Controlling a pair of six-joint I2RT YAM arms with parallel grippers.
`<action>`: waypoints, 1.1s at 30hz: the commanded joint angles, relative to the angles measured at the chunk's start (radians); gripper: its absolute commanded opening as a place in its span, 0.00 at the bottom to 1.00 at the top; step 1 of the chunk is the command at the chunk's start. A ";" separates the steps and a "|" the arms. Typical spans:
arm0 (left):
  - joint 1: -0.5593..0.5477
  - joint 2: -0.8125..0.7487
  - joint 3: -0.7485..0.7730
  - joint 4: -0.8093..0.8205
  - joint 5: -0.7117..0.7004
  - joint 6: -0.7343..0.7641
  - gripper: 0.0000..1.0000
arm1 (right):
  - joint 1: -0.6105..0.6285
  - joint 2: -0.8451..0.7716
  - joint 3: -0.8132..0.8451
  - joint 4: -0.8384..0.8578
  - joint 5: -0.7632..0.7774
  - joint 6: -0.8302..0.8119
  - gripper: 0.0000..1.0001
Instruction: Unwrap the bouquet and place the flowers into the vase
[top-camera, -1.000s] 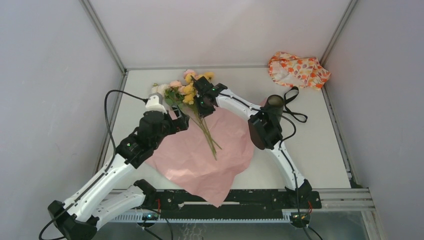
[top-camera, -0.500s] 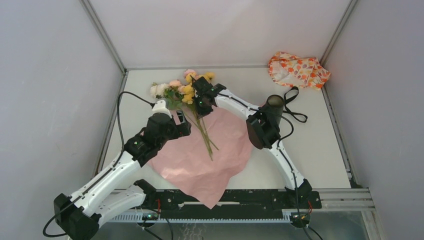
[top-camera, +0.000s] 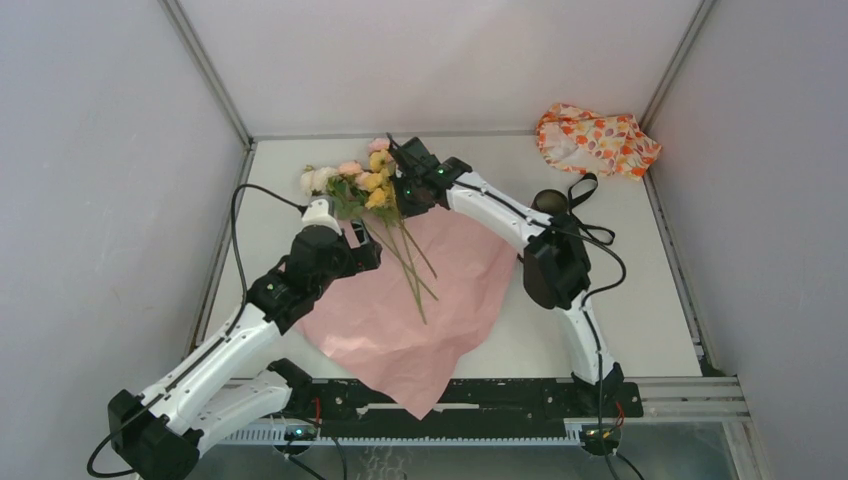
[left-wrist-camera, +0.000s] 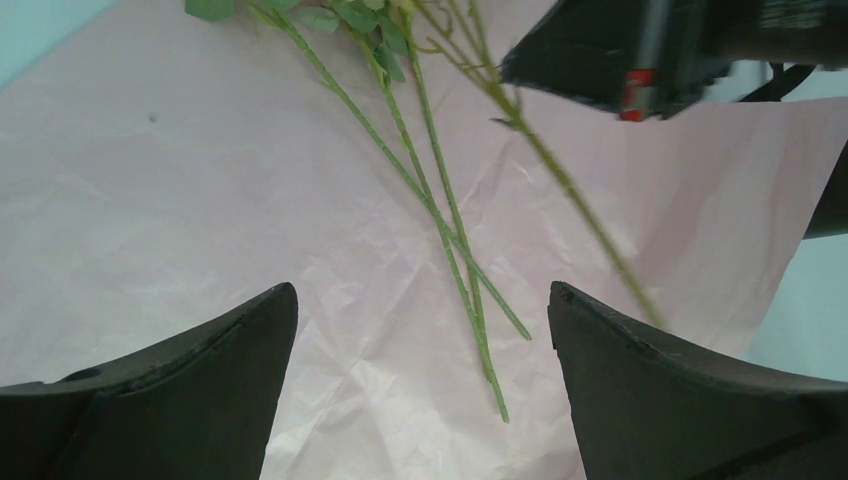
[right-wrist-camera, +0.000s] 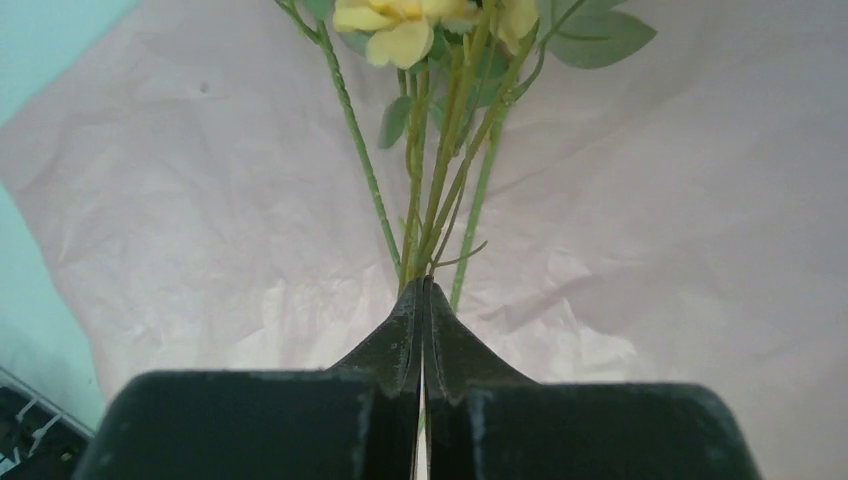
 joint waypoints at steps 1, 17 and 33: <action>0.013 -0.011 -0.017 0.042 0.024 -0.014 1.00 | 0.009 -0.170 -0.091 0.032 0.041 -0.019 0.00; 0.022 0.012 -0.040 0.088 0.094 -0.016 1.00 | 0.015 -0.275 -0.438 0.028 0.061 0.005 0.44; 0.031 -0.039 -0.079 0.078 0.071 -0.011 1.00 | -0.019 -0.032 -0.214 -0.054 0.053 -0.013 0.64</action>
